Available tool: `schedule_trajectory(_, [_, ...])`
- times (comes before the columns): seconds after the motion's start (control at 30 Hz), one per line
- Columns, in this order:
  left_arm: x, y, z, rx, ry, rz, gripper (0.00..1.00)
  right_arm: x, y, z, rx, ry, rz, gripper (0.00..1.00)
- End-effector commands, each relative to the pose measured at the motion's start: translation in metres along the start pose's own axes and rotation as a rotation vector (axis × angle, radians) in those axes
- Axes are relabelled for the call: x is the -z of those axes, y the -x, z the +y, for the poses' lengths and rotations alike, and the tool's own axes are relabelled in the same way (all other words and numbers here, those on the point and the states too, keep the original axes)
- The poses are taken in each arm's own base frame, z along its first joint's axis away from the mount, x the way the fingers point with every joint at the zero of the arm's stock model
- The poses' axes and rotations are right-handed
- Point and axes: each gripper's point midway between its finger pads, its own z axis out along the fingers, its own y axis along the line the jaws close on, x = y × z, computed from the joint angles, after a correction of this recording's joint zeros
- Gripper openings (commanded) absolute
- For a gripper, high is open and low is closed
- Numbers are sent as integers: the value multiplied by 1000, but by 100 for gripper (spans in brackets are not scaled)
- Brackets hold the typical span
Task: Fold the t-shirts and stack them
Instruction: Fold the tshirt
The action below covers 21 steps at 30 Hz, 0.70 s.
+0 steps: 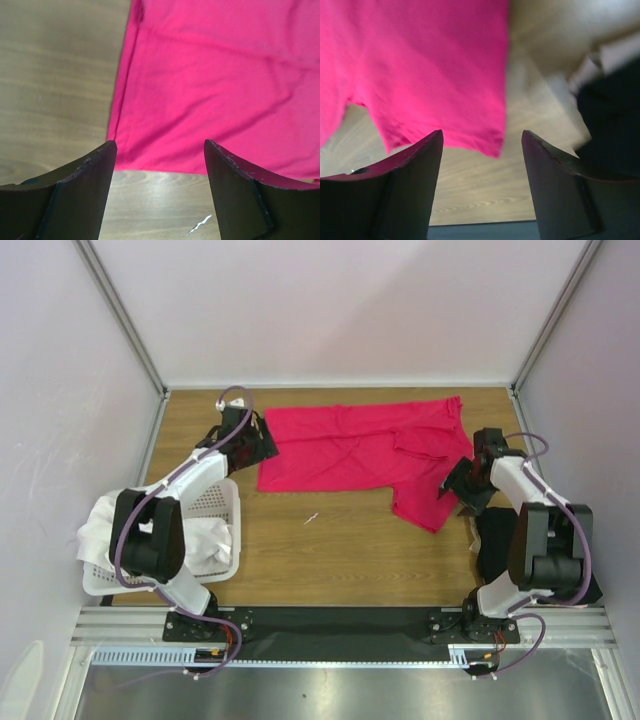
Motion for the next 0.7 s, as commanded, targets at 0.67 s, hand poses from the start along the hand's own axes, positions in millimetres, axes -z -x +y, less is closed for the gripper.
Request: schedule_trajectory(0.67, [-15, -22, 37, 85, 186, -32, 75, -39, -14, -13, 21, -15, -57, 51])
